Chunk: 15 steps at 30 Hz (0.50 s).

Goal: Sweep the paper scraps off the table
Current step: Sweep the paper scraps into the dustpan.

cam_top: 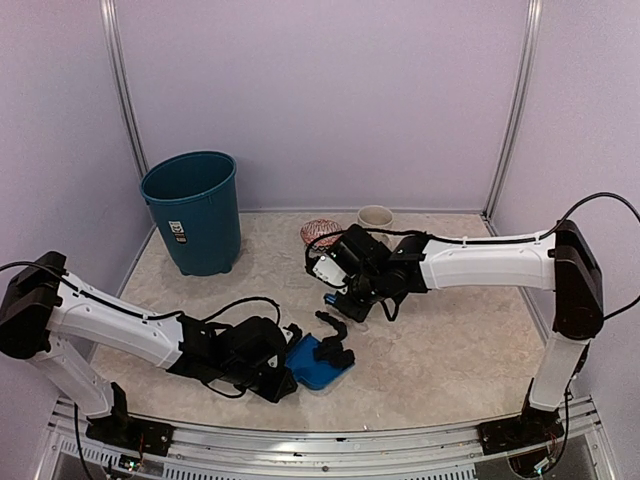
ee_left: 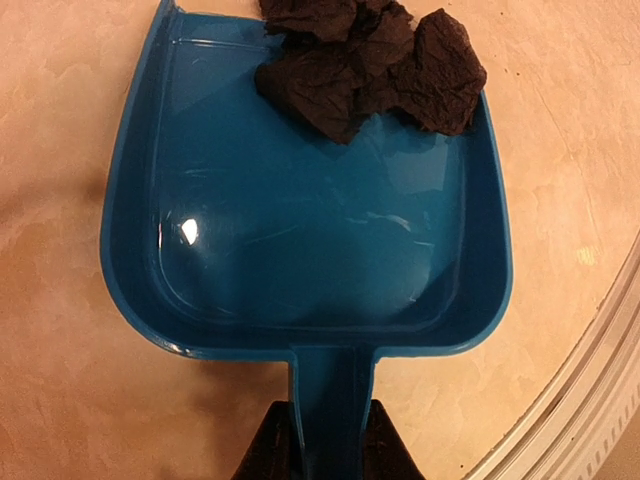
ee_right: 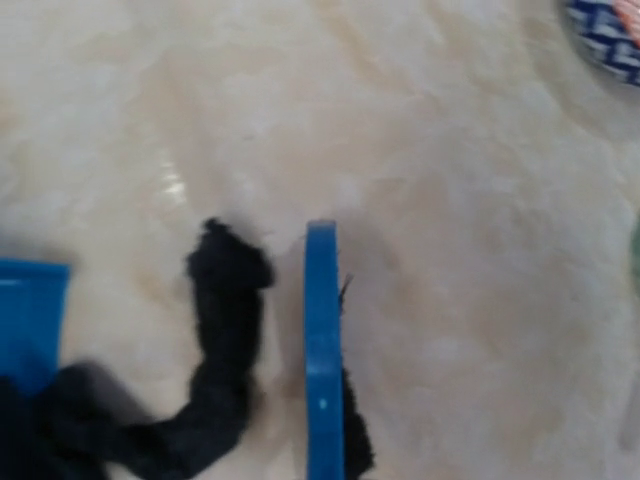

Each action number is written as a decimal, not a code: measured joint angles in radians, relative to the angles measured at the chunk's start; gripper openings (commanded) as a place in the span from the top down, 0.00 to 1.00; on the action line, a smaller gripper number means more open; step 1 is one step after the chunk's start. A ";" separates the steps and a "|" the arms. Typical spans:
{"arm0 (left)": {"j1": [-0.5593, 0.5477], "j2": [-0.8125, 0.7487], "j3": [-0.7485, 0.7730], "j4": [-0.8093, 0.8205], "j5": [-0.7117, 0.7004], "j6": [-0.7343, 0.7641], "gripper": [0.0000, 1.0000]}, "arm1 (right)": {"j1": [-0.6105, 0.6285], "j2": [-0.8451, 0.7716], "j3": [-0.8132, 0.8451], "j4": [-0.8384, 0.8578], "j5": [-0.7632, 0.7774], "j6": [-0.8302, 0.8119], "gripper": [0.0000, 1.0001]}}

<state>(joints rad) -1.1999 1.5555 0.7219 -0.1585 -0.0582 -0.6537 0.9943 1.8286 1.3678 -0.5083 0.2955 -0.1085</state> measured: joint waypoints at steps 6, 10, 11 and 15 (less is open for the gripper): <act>-0.004 0.000 0.003 0.000 -0.013 -0.028 1.00 | 0.006 0.013 0.028 -0.035 -0.051 -0.007 1.00; -0.010 0.006 0.008 0.001 -0.020 -0.036 1.00 | 0.021 0.011 0.028 -0.043 -0.076 0.005 1.00; -0.010 0.008 0.009 0.000 -0.021 -0.036 1.00 | 0.026 0.009 0.027 -0.044 -0.083 0.013 1.00; -0.013 0.021 0.018 -0.003 -0.026 -0.036 1.00 | 0.045 -0.011 0.010 -0.045 -0.117 0.055 1.00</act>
<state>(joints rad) -1.2133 1.5764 0.7403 -0.1616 -0.0845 -0.6895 1.0389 1.8172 1.3781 -0.5537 0.1787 -0.0536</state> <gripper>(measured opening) 0.154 0.038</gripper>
